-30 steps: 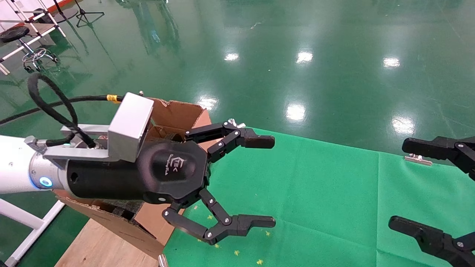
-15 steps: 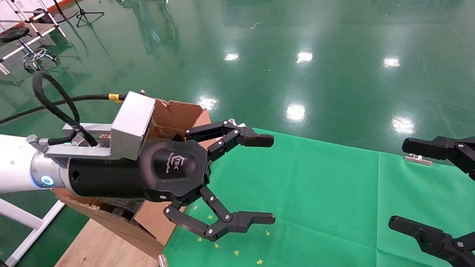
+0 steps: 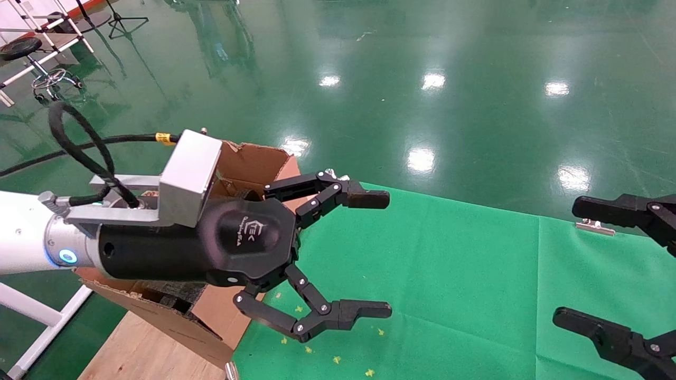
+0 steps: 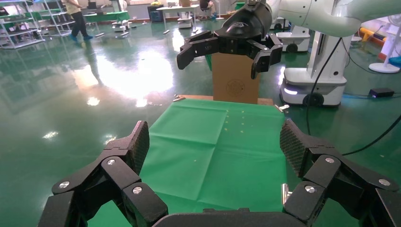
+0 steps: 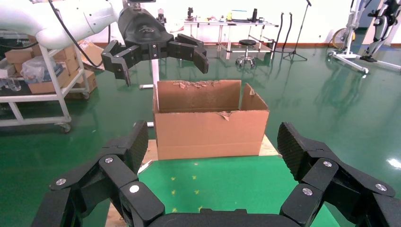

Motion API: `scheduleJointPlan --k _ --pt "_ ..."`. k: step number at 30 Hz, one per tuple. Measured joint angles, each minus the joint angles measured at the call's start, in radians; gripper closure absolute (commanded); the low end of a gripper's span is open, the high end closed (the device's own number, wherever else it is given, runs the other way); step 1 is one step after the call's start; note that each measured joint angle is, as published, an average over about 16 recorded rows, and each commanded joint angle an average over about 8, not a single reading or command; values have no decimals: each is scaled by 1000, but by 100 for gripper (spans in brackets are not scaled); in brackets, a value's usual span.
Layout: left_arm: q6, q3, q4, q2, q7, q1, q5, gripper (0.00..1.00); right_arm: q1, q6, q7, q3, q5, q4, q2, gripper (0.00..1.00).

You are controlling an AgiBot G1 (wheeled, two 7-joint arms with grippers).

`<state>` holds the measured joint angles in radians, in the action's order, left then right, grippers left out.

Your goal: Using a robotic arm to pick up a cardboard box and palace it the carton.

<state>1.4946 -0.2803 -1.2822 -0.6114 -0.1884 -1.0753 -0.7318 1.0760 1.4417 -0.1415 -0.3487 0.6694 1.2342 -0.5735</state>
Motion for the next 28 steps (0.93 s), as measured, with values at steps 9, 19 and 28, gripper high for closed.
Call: scheduleJointPlan --k 9,19,28 --pt "0 0 1 0 0 -1 -1 0 0 0 0 0 0 0 0 0" --pt "0 0 1 0 0 -1 -1 0 0 0 0 0 0 0 0 0" --pt "0 0 1 0 0 -1 -1 0 0 0 0 0 0 0 0 0"
